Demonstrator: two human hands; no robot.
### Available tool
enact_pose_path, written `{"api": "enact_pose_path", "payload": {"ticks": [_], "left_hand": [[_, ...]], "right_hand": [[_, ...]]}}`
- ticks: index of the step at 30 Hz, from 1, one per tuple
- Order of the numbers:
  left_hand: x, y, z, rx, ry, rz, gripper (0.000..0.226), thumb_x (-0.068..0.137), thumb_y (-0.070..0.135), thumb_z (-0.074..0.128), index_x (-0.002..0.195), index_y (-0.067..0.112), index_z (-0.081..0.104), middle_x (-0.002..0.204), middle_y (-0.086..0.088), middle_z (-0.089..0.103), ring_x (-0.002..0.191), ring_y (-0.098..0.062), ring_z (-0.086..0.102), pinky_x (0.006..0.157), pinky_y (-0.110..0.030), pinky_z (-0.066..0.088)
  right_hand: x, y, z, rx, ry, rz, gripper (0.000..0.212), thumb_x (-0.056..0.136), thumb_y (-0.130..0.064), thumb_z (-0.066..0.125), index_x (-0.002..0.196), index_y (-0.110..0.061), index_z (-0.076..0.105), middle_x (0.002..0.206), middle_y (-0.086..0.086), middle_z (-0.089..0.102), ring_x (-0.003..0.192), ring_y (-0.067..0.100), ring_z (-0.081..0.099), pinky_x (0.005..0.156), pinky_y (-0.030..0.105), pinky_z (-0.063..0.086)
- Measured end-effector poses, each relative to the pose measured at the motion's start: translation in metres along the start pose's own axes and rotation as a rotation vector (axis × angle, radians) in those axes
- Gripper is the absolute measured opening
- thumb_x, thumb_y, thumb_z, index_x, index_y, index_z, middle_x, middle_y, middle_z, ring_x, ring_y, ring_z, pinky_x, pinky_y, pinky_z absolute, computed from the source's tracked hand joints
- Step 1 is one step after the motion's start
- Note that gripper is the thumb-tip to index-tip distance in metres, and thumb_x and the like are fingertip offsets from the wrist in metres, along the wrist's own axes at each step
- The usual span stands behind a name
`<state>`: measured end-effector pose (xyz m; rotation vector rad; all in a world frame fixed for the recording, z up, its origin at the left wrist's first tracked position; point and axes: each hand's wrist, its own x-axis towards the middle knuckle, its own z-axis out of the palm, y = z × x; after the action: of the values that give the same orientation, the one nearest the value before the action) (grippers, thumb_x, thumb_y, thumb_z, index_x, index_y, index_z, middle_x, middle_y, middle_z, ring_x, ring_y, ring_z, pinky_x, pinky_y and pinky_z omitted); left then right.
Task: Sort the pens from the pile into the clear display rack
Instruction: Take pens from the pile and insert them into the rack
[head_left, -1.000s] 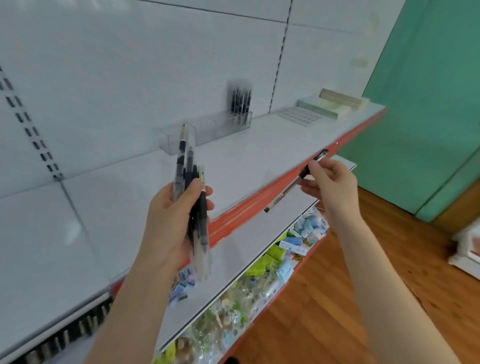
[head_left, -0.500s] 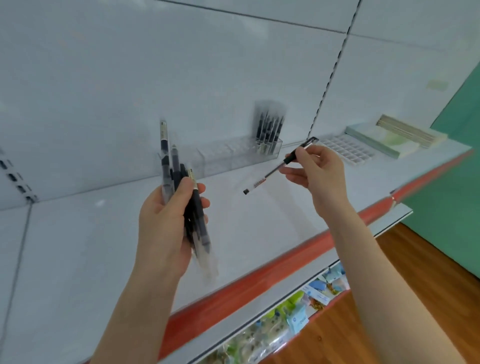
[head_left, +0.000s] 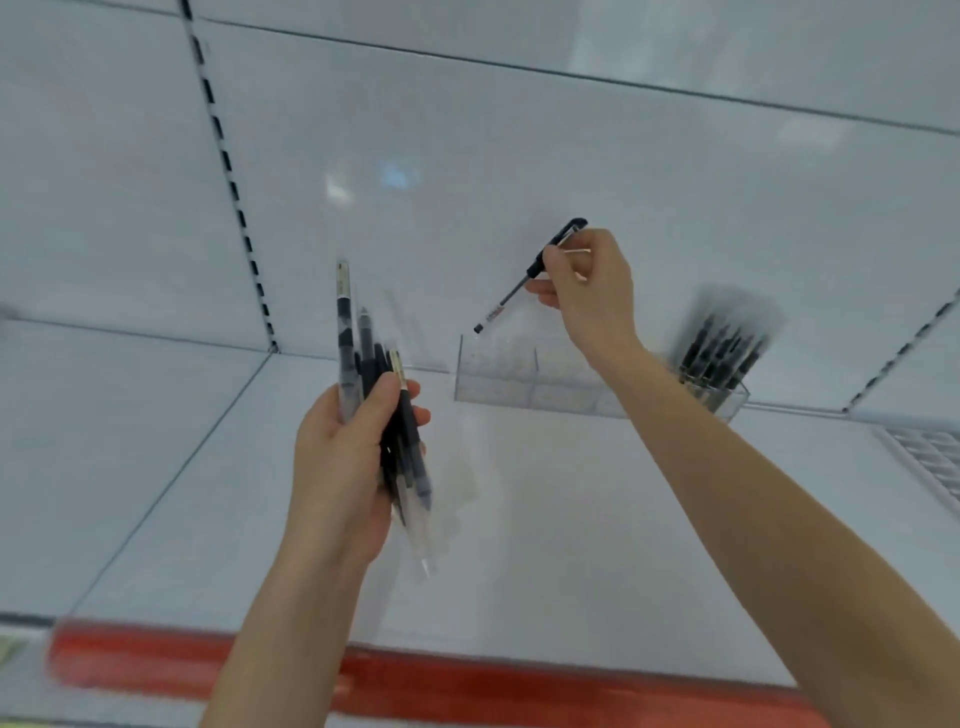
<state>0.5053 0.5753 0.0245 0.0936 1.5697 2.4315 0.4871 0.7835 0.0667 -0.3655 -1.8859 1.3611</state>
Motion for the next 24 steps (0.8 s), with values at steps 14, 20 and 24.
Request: {"api": "enact_pose_path", "payload": {"ticks": [14, 20, 24], "left_hand": [[-0.012, 0.008, 0.0, -0.022, 0.042, 0.047, 0.014, 0.089, 0.014, 0.055, 0.097, 0.003, 0.058, 0.074, -0.001, 0.063, 0.057, -0.004, 0.063, 0.049, -0.019, 0.05], [-0.01, 0.007, 0.006, -0.023, -0.003, 0.035, 0.009, 0.088, 0.013, 0.056, 0.09, 0.006, 0.061, 0.07, 0.001, 0.065, 0.058, -0.004, 0.064, 0.049, -0.019, 0.05], [-0.008, 0.004, 0.011, -0.032, -0.032, 0.019, 0.008, 0.088, 0.014, 0.057, 0.088, 0.008, 0.063, 0.065, 0.007, 0.069, 0.062, -0.004, 0.066, 0.05, -0.019, 0.051]], "right_hand": [[0.027, 0.008, 0.033, -0.302, -0.34, -0.121, 0.008, 0.09, -0.008, 0.052, 0.098, -0.006, 0.053, 0.072, -0.003, 0.052, 0.061, 0.014, 0.056, 0.054, 0.011, 0.049], [0.022, 0.028, 0.036, -0.34, -0.344, -0.007, 0.007, 0.09, -0.008, 0.052, 0.089, -0.01, 0.045, 0.077, 0.006, 0.054, 0.047, 0.001, 0.058, 0.043, 0.008, 0.04], [0.019, 0.025, 0.029, -0.445, -0.347, -0.006, 0.012, 0.088, -0.017, 0.056, 0.098, -0.012, 0.051, 0.093, 0.012, 0.064, 0.072, 0.018, 0.061, 0.058, 0.015, 0.043]]}}
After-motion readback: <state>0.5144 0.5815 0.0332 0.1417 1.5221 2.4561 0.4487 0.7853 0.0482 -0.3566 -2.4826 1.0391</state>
